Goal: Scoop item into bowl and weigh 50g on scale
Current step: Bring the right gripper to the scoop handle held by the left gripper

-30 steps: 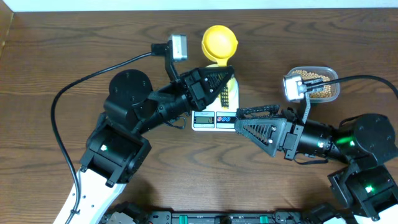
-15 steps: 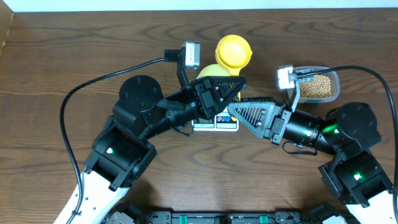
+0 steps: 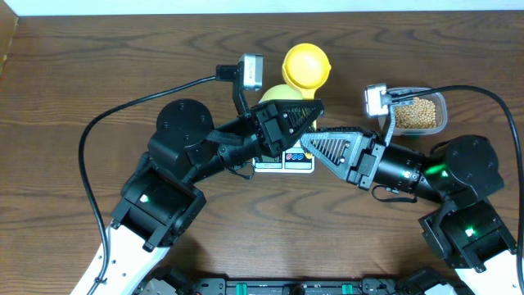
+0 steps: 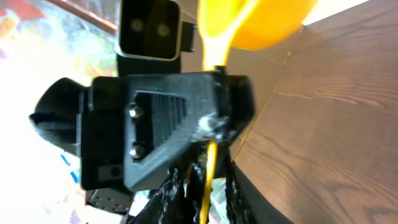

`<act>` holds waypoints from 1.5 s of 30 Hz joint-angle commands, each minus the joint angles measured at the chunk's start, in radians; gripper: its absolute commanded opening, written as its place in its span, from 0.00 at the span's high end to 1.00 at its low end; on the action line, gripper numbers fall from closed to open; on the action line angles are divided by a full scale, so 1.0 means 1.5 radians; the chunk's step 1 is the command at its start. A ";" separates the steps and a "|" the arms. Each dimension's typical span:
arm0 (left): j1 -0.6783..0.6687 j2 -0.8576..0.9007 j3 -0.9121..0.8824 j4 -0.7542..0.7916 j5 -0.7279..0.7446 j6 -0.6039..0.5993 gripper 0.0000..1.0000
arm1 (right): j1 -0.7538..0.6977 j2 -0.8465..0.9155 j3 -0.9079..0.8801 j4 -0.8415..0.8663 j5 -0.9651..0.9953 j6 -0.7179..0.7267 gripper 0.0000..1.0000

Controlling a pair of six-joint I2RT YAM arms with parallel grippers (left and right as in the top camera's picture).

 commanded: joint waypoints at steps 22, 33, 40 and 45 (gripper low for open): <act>-0.002 -0.006 -0.002 -0.003 -0.004 0.012 0.07 | 0.005 -0.002 0.011 -0.023 0.026 -0.053 0.99; -0.001 -0.005 -0.002 -0.199 -0.233 0.077 0.02 | -0.008 -0.003 0.012 -0.172 0.161 -0.191 0.98; -0.001 -0.005 -0.002 -0.241 -0.287 0.153 0.02 | -0.011 0.004 0.012 -0.290 0.179 -0.288 0.98; -0.001 0.001 -0.002 -0.246 -0.288 0.163 0.02 | -0.001 0.010 0.012 -0.358 0.167 -0.365 0.98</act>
